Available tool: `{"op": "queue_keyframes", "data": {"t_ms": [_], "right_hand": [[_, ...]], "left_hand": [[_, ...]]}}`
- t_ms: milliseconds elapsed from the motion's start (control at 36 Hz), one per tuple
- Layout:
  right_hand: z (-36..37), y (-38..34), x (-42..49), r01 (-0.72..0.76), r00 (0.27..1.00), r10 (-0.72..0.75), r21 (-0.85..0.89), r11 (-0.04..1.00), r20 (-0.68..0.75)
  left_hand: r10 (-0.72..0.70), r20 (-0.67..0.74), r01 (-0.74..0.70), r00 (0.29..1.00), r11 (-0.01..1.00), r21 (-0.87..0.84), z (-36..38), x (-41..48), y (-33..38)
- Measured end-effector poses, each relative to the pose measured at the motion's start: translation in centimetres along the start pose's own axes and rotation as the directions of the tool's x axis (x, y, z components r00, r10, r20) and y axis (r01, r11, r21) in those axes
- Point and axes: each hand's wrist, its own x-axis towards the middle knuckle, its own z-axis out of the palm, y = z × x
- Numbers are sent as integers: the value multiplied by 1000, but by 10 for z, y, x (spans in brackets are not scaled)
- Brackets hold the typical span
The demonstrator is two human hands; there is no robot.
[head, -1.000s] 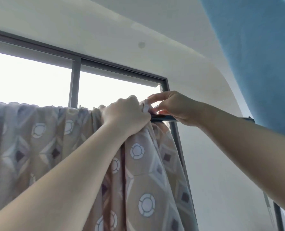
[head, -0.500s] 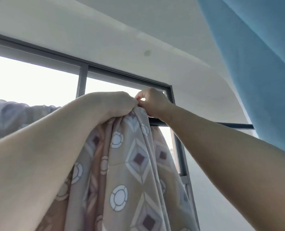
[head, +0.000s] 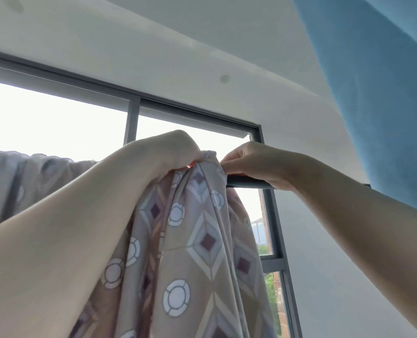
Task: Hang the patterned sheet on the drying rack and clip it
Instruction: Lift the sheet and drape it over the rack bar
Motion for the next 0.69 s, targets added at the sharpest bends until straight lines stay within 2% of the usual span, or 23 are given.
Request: {"op": "queue_keyframes", "data": {"t_ms": [56, 139, 222, 306, 389, 444, 556, 639, 694], "right_hand": [[3, 1, 0, 12, 999, -10, 66, 998, -41], [10, 5, -1, 51, 981, -21, 151, 987, -193], [13, 10, 1, 76, 959, -24, 173, 982, -284], [12, 21, 0, 37, 929, 11, 120, 992, -371], [2, 43, -9, -70, 870, 33, -56, 996, -493], [-8, 60, -20, -184, 818, 68, -148, 972, -571], [-25, 81, -34, -357, 723, 144, -186, 915, -675], [-25, 83, -33, -305, 735, 96, -201, 931, -671], [-20, 80, -33, -246, 769, 122, -116, 962, -628]], "left_hand": [[35, -37, -34, 999, 999, 21, 5, 0, -3], [81, -125, -68, 989, 993, 99, 8, -2, -7], [89, -162, -43, 983, 962, 270, 14, -4, -14], [103, -178, 6, 979, 852, 524, 24, -7, -16], [145, -214, 27, 966, 767, 642, 29, -9, -21], [155, -234, 36, 960, 758, 651, 29, -8, -24], [152, -259, 48, 954, 774, 632, 33, -4, -18], [148, -294, 56, 944, 808, 587, 44, -1, -6], [181, -283, 5, 942, 835, 551, 58, 2, 5]]}}
